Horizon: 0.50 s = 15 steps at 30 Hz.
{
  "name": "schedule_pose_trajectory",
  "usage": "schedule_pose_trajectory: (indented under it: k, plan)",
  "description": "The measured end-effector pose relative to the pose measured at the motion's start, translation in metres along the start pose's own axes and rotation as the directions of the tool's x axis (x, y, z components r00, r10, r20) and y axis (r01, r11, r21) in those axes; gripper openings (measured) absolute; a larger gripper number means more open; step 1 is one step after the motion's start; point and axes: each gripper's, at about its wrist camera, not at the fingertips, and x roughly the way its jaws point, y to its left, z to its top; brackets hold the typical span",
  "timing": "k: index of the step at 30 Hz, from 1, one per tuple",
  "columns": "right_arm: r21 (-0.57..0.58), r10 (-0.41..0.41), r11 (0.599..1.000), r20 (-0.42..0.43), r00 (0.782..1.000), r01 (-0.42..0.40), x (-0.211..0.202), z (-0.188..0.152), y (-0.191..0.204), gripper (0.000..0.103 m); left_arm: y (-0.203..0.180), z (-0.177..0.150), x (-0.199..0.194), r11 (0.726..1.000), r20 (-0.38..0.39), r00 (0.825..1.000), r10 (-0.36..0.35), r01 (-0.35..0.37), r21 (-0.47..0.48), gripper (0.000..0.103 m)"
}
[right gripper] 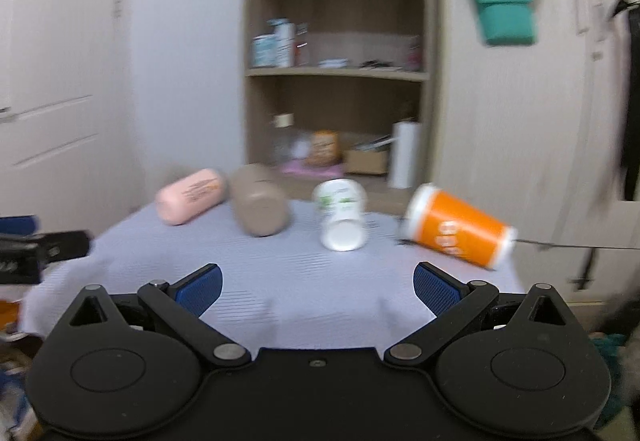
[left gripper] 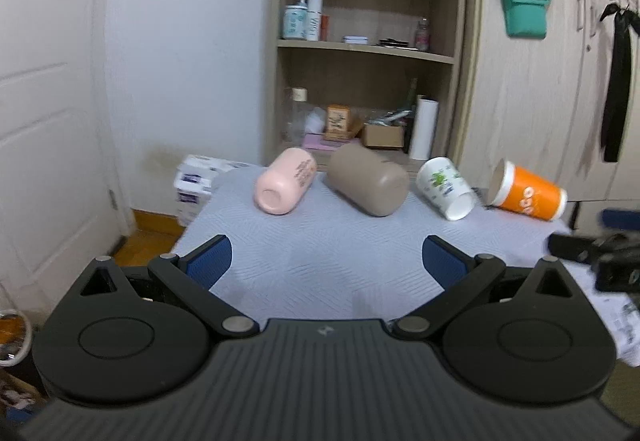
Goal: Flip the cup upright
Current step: 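Move the left tool to the lying pink bottle and close on it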
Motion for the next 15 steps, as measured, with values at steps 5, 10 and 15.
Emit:
schedule_pose_trajectory:
  k: [5,10,15]
  plan:
    - [-0.018,0.156,0.988,-0.045,0.987,-0.157,0.023,0.011,0.009,0.103,0.016,0.021,0.015,0.998,-0.075,0.995,-0.067,0.065,-0.025,0.103]
    - [-0.064,0.266,0.961,-0.069,0.961,-0.271,0.053,0.023,0.026,0.103,0.034,0.045,0.039,0.996,-0.108,0.990,-0.091,0.091,-0.001,0.103]
    - [-0.047,0.349,0.933,-0.132,0.928,-0.358,0.096,0.039,0.040,0.103,0.057,0.059,0.085,0.983,-0.142,0.973,-0.182,0.183,-0.004,0.103]
